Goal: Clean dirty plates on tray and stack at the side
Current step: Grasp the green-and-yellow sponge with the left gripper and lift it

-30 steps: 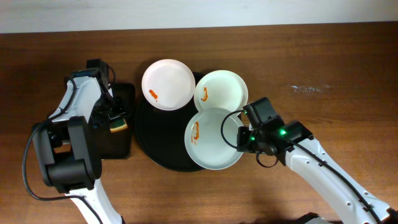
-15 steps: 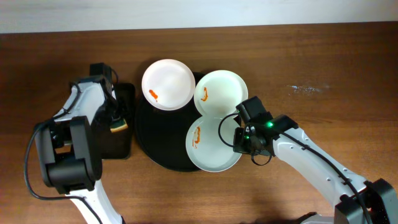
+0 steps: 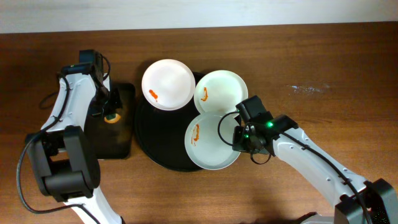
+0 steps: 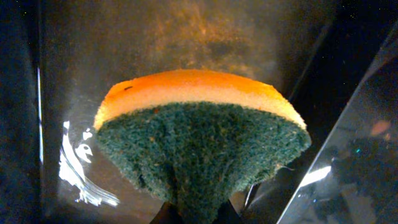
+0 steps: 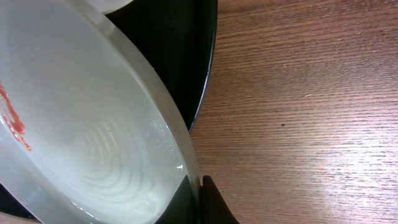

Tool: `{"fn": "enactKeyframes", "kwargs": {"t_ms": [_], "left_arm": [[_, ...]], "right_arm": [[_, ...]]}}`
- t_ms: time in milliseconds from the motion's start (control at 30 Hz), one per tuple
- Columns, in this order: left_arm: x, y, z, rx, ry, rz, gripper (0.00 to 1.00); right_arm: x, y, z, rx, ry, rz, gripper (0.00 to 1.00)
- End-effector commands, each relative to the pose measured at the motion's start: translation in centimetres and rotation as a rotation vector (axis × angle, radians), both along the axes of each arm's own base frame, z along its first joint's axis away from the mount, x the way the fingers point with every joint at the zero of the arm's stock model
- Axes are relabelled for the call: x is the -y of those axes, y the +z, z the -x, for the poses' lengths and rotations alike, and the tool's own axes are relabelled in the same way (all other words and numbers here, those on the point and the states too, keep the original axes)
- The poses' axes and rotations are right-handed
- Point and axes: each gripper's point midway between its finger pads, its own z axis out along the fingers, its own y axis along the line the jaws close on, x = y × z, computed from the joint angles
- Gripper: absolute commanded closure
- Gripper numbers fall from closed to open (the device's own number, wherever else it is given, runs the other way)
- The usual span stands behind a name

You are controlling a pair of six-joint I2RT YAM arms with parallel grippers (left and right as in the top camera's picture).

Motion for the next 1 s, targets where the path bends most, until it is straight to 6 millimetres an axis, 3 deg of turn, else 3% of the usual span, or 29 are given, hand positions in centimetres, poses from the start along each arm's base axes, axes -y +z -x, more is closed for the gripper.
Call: {"fn": "enactKeyframes", "kwargs": {"t_ms": [0,200,233,267,367,433,567,633,667,733,767,867,967], "left_arm": [[-0.6,1.7,-0.3,0.028,-0.084,-0.022,1.00],[0.6,1.9,1.0,-0.014,-0.118,0.076,1.00],[-2.0,2.0,0.4,-0.001,-0.055,-0.055,1.00],[-2.1,2.2,0.5,0.005,0.029,-0.037,1.00],[0.9,2.7,0.6,0.020,0.034,0.175,1.00],[-0.9,2.8,-0.1,0.050,0.055,0.086,1.00],[-1.8,3.2,-0.8,0.086,0.137,0.056,1.00],[-0.5,3.7,-0.6,0.091,0.113,0.115,1.00],[-1.0,3.8,-0.8,0.098,0.105,0.085,1.00],[-4.0,3.9,-0.2,0.076,0.127,-0.090,1.00],[-4.2,3.9,0.1,0.066,0.127,-0.100,1.00],[-1.8,3.7,0.1,0.062,0.090,0.026,1.00],[-0.4,3.8,-0.7,0.083,0.037,0.034,1.00]], "right_arm": [[-0.4,0.5,-0.6,0.017,0.000,-0.011,0.96],[-0.5,0.6,-0.7,0.024,0.000,-0.014,0.96],[-0.5,0.6,-0.8,0.026,0.000,-0.016,0.96],[-0.5,0.6,-0.8,0.027,0.000,-0.016,0.96],[-0.5,0.6,-0.8,0.027,0.000,-0.016,0.96],[-0.6,0.6,-0.8,0.027,0.000,-0.017,0.96],[-0.6,0.8,-1.0,0.036,0.021,-0.014,0.96],[-0.4,2.2,-1.4,0.049,0.045,0.015,0.96],[-0.1,3.2,-1.9,0.063,0.052,0.038,0.96],[-0.3,4.7,-2.2,0.069,0.062,0.039,0.96],[-0.3,5.0,-2.3,0.070,0.062,0.038,0.96],[-0.1,4.8,-1.6,0.041,0.062,0.047,0.96],[-0.1,4.5,-1.6,0.032,0.062,0.051,0.96]]}}
